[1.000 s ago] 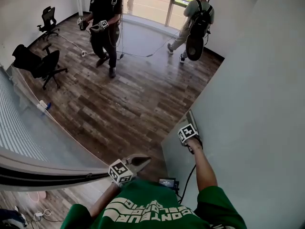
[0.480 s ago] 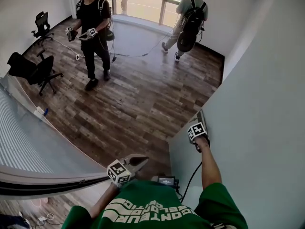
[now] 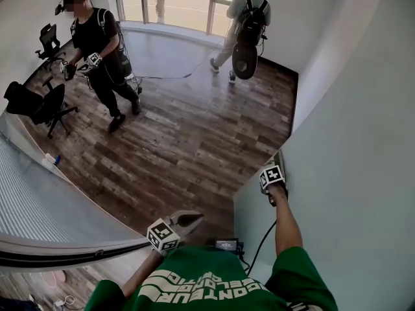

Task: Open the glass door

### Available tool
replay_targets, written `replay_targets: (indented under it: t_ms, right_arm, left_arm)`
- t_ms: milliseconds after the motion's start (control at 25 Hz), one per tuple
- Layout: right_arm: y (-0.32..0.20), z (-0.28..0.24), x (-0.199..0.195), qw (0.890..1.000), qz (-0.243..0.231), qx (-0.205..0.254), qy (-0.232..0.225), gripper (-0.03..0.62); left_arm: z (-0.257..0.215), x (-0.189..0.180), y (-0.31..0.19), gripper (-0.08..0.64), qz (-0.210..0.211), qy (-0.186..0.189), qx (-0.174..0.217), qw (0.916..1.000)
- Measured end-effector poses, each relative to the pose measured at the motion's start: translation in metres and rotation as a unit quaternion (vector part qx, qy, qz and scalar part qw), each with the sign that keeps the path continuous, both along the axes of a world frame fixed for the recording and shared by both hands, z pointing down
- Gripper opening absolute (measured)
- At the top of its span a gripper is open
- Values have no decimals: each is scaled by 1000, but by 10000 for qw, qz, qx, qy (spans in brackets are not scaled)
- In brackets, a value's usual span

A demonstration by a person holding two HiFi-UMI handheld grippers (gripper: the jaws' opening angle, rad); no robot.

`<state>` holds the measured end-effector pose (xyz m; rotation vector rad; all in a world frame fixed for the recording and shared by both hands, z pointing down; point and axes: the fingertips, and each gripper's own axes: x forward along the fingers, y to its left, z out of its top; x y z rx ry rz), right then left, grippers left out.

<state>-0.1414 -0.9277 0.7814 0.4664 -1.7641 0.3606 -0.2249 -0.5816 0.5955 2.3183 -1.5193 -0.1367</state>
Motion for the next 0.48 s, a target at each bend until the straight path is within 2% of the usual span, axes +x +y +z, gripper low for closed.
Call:
replay_targets:
  t_ms: [480]
  right_arm:
    - [-65, 0, 67, 9980, 633, 38, -22, -8]
  left_arm:
    - [5, 31, -50, 14, 284, -105, -100, 9995]
